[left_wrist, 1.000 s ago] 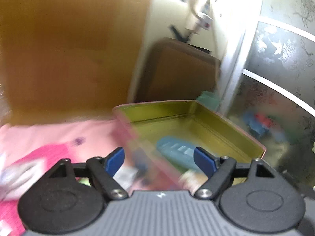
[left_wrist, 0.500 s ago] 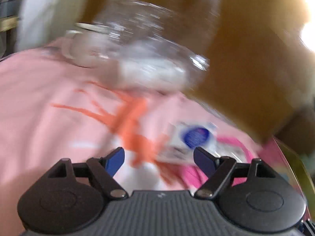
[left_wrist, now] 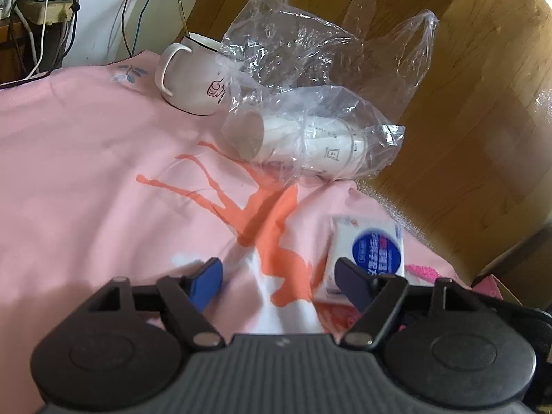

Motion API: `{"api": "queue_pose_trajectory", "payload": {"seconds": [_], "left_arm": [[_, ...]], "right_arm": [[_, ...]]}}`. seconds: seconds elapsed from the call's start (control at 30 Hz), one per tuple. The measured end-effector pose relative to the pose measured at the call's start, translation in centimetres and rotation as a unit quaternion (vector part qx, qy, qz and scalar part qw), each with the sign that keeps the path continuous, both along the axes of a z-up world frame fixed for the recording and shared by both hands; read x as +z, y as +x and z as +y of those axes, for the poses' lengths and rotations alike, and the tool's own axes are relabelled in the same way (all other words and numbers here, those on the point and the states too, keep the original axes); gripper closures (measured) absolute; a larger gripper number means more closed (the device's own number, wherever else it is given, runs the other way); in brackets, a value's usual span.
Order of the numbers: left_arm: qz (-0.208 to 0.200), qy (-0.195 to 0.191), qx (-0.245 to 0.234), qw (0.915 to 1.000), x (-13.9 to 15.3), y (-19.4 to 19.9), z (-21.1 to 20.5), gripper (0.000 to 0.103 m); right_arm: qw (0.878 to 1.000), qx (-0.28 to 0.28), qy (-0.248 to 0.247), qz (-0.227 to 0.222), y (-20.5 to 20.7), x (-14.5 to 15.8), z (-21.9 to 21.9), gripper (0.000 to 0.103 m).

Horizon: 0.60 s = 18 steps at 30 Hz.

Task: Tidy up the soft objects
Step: 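Grasp the white wet-wipes pack with the right tool, then carry the wet-wipes pack into the pink tin and open the right tool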

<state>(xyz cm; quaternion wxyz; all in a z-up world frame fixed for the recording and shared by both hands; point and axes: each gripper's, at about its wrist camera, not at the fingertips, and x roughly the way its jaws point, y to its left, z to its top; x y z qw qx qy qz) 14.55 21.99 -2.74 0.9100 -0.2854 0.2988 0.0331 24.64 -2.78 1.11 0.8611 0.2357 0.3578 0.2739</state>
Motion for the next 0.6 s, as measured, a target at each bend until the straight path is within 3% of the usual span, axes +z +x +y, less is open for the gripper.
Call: {"api": "queue_pose_trajectory", "payload": {"seconds": [0.2, 0.27, 0.37, 0.47, 0.53, 0.6], "left_arm": [[-0.004, 0.002, -0.011, 0.9999, 0.1, 0.2, -0.3, 0.027], [-0.017, 0.011, -0.035, 0.9992, 0.4, 0.2, -1.1, 0.025], [-0.050, 0.022, -0.117, 0.9917, 1.0, -0.2, -3.3, 0.024], [-0.069, 0.018, -0.254, 0.9645, 1.1, -0.5, -6.8, 0.021], [-0.070, 0.023, -0.329, 0.9414, 1.0, -1.0, -9.3, 0.021], [-0.072, 0.044, -0.390, 0.9169, 1.0, -2.1, -12.2, 0.020]], "right_arm": [[0.999, 0.037, 0.000, -0.007, -6.0, -0.1, -4.8, 0.082], [0.998, 0.055, 0.007, -0.001, -9.3, -0.8, -8.0, 0.083], [0.999, 0.049, 0.019, 0.008, -14.7, -2.2, -13.4, 0.083], [1.000, 0.008, 0.017, 0.005, -19.6, -3.5, -18.8, 0.082], [0.998, -0.060, -0.013, -0.009, -23.2, -4.0, -22.3, 0.067], [0.989, -0.130, -0.064, -0.035, -26.4, -4.2, -24.4, 0.049]]}}
